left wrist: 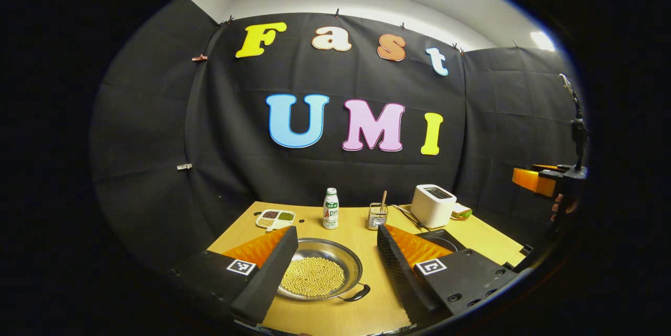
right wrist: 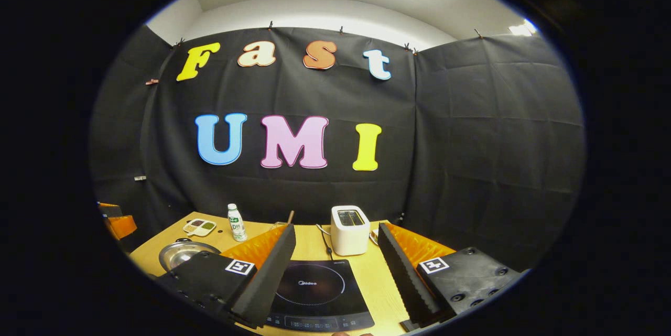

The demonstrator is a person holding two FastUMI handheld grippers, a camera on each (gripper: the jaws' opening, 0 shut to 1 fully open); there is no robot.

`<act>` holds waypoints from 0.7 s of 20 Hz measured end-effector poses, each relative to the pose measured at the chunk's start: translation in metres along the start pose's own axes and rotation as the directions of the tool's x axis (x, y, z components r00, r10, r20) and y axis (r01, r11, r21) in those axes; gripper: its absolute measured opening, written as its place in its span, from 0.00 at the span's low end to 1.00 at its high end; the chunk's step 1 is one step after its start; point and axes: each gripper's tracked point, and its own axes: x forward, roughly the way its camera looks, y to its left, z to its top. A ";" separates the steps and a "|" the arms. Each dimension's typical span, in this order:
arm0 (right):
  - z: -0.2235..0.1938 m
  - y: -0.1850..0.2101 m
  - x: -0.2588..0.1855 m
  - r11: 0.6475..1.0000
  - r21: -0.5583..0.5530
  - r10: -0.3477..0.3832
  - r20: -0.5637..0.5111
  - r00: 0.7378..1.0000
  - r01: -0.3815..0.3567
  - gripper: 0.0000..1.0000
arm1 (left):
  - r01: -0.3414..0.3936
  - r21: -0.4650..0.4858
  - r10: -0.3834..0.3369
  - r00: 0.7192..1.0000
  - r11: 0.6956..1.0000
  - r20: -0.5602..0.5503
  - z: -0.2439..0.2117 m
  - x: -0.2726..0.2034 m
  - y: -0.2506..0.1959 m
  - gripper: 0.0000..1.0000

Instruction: First push the handle of the pot to place it horizontally, then grasp the pot with both hands and set it on the induction cooktop.

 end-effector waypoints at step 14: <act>-0.038 0.020 0.043 0.988 -0.037 0.147 -0.091 0.985 -0.151 0.98 | 0.056 -0.028 -0.061 0.975 0.998 -0.215 -0.052 0.053 -0.025 0.51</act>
